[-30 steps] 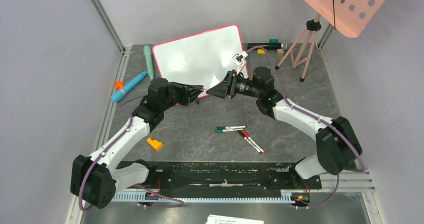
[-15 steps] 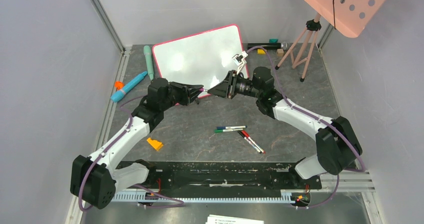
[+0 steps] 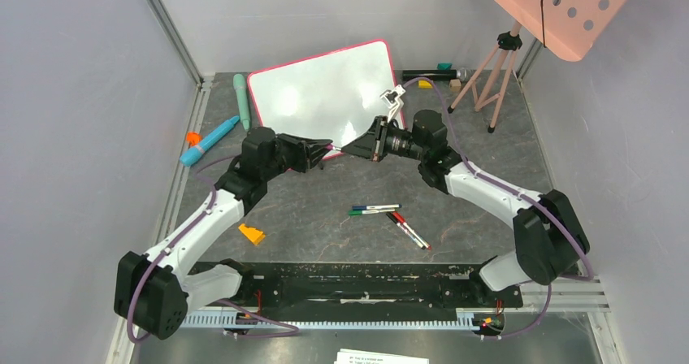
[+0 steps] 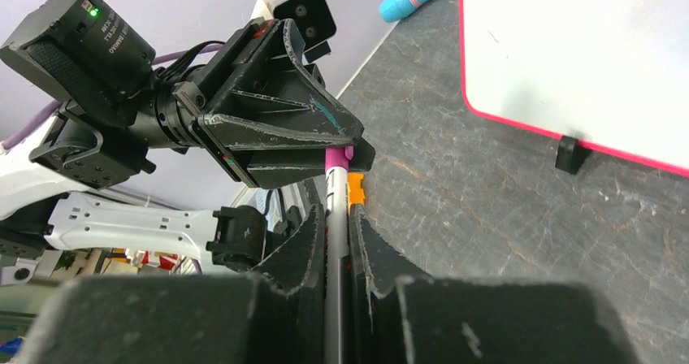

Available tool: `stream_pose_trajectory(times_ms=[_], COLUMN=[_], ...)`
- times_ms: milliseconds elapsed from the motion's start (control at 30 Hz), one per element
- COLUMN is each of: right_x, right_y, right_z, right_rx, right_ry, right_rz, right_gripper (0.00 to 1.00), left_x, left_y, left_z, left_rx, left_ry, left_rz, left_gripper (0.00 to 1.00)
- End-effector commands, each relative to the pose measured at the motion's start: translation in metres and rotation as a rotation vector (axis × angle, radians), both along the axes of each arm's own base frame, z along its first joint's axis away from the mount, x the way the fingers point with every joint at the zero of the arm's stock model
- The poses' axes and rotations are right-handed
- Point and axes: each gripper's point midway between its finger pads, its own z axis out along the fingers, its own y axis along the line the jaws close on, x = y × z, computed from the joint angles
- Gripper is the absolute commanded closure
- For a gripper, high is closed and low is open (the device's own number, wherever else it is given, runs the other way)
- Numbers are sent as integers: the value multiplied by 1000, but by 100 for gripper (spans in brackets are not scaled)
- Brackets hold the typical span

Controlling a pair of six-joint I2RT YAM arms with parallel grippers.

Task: Write a sentence on the whiteboard
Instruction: Open the pen cap from the whiteboard marker, then place the pen cap at the center of the board.

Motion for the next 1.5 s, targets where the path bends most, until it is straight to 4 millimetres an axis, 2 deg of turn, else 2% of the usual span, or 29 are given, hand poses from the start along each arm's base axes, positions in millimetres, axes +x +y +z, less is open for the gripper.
stream_pose_trajectory(times_ms=[0,233,400,533,667,733,867,1100,1267,1400,1467], right_x=[-19,-38,-35,-16,-6,-5,-6,-8,-8,-9,-9], right_y=[-23,-76,-96,-123,-144,-151,-157,-155,-156,-156,-157], right_z=[5,-34,-54,-73,-73,-72,-72,-69,-67,-68,-67], right_rx=[7,-99,-194,-379,-506,-542,-573,-558,-561,-565,-565], right_ry=[-24,15,34,50,28,14,-1,4,-6,-11,-14], right_rz=[29,-3,-81,-246,-331,-354,-370,-356,-357,-357,-360], right_gripper=[100,100,100,100,100,100,100,100,100,100,100], left_x=[5,5,2,-6,-26,-37,-53,-70,-79,-85,-86], left_y=[12,34,35,27,7,-5,-20,-24,-8,-2,-1], left_z=[-1,-23,-40,-72,-113,-129,-159,-194,-203,-206,-206], left_rx=[4,55,178,398,632,695,795,1035,1232,1251,1256], left_ry=[-20,7,1,-6,16,16,24,83,119,131,129], left_rz=[62,118,62,-121,-355,-440,-542,-774,-865,-879,-880], left_gripper=[98,98,98,98,98,98,94,89,87,86,82])
